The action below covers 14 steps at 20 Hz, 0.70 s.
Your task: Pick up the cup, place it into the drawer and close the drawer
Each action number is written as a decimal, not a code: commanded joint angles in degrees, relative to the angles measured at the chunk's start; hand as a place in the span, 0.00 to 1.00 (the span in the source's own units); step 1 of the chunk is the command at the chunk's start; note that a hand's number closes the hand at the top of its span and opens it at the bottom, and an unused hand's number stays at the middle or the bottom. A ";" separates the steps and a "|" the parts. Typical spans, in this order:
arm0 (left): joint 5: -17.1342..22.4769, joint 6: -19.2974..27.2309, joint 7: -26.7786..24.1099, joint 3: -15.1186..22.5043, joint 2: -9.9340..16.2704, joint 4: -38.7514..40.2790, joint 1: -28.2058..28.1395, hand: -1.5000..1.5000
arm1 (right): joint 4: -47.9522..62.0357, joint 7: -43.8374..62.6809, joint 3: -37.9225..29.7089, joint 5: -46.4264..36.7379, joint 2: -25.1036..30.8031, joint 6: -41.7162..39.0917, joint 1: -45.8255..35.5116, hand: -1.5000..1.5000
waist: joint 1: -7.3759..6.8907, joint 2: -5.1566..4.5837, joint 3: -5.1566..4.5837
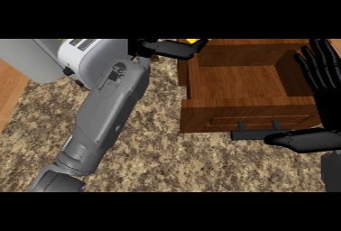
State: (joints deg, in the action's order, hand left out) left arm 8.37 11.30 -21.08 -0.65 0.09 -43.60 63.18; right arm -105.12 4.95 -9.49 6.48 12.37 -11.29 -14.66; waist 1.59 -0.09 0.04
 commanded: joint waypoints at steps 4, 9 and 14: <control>3.55 8.49 6.52 5.68 -0.09 14.02 11.90 1.00 | 1.50 0.16 -0.97 2.59 2.00 -2.74 -2.53 0.00 | 2.34 -0.78 0.05; 7.07 8.96 6.80 9.63 -0.09 21.60 14.58 1.00 | 0.70 1.57 1.30 0.78 -0.39 0.09 -4.98 0.00 | 3.61 -1.16 0.04; 7.16 4.24 9.49 15.48 -0.09 26.40 12.85 1.00 | 1.53 -1.51 0.74 1.82 0.65 -2.64 -3.57 0.00 | 6.15 -1.82 0.13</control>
State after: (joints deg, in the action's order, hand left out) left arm 14.68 18.36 -12.81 11.08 0.00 -21.04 76.93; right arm -104.07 4.55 -8.21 7.51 12.25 -12.68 -17.97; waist 6.29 -1.52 0.13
